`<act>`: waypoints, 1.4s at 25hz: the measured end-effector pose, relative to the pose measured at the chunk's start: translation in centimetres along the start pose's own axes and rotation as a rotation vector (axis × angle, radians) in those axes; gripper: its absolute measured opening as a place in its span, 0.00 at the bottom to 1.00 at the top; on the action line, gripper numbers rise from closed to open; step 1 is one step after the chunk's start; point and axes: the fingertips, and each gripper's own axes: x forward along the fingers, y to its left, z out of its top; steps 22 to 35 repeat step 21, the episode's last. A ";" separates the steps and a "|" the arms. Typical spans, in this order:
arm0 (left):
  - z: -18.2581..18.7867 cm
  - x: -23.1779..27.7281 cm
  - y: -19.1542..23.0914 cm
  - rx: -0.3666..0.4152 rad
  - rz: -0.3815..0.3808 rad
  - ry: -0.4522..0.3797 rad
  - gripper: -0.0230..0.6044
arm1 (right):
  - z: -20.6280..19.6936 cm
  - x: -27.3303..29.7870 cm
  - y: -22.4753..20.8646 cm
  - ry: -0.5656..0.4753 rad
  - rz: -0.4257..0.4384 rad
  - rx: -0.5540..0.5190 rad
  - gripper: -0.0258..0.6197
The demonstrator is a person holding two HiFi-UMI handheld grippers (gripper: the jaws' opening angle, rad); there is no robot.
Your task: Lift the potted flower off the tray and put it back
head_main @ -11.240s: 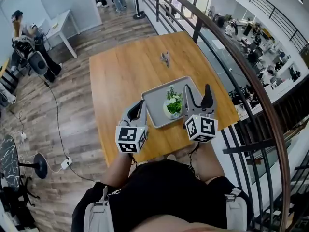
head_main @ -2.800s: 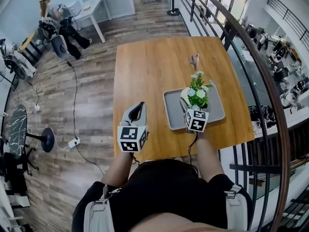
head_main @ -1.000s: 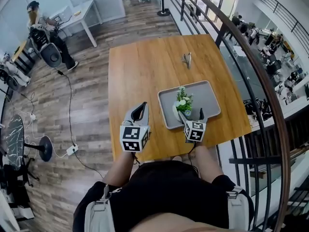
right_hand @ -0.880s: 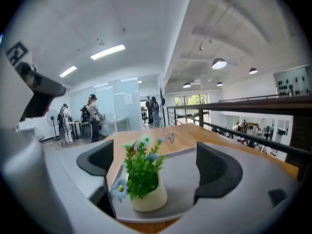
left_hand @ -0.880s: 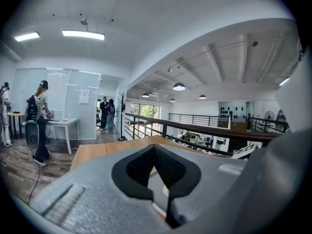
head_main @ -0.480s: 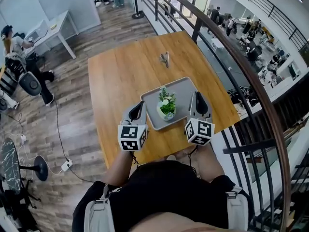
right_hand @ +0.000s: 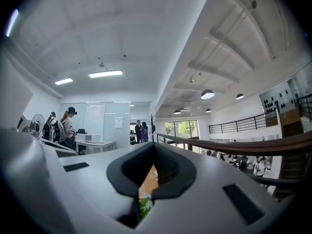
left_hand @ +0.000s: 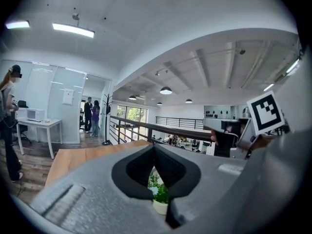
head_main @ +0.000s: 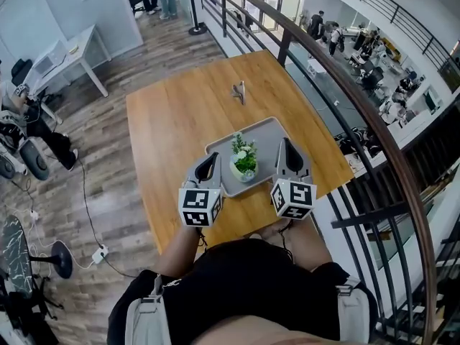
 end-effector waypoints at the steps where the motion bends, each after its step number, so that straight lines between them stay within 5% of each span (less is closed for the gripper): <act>1: 0.1 -0.1 0.0 0.000 0.000 0.000 0.06 | 0.0 -0.1 0.0 0.000 0.000 0.004 0.03; 35: -0.2 -1.1 1.5 -0.007 0.036 -0.003 0.06 | 0.1 0.2 1.4 -0.011 0.025 0.005 0.03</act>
